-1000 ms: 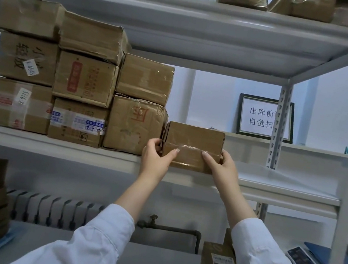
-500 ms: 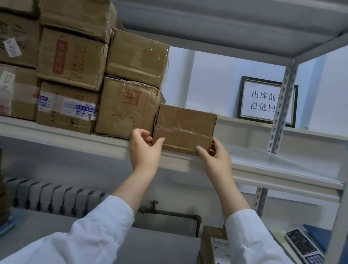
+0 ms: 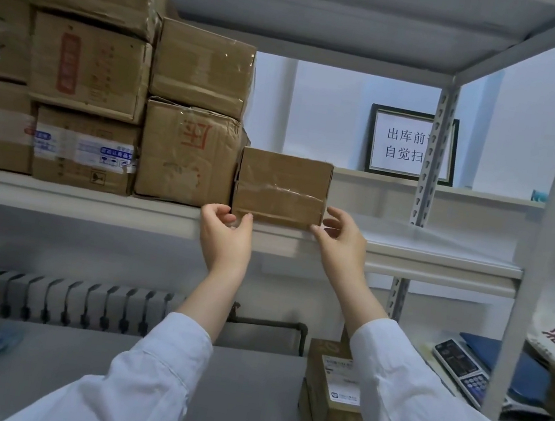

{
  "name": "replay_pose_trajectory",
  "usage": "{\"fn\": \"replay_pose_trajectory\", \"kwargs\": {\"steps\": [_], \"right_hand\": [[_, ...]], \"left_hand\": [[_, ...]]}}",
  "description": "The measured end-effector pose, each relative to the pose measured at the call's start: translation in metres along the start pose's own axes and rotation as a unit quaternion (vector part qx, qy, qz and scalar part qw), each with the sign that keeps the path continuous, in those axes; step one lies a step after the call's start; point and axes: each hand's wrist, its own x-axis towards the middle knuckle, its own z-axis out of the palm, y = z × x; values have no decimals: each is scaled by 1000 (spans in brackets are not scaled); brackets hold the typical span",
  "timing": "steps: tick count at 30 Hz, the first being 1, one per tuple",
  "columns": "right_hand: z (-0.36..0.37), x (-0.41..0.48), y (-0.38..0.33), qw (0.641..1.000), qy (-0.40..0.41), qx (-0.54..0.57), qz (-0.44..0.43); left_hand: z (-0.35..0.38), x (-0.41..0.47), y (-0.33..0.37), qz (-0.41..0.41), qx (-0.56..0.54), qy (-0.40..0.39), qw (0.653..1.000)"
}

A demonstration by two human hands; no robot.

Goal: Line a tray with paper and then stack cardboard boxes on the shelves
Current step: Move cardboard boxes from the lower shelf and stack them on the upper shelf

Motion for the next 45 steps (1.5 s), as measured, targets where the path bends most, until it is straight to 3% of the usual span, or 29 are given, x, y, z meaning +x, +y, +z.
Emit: {"fn": "replay_pose_trajectory", "kwargs": {"steps": [3,8,12,18,23,28,37,42,45], "right_hand": [[-5,-11,6,1000,0,-2,-1],[-12,-29,23,989,-142,-17,45],[-19,-38,45,973,-203,-69,84],[-23,-51,96,950,-193,-129,207],[-23,-67,139,899,-207,-232,310],[-21,-82,171,855,-219,-309,354],[-22,-91,205,834,-206,-347,376],[-29,-92,215,856,-183,-322,360],[-31,-88,221,867,-166,-271,382]], "left_hand": [[3,-13,-8,-25,-34,3,999],[20,-36,-30,-86,-71,-18,994],[37,-48,-51,-161,-90,-58,981],[60,-65,-87,-296,-87,-130,942],[70,-91,-128,-403,-43,-180,896],[71,-124,-154,-487,12,-221,845],[79,-154,-164,-568,48,-301,764],[87,-158,-185,-609,44,-331,719],[91,-154,-204,-613,49,-333,715]]}}
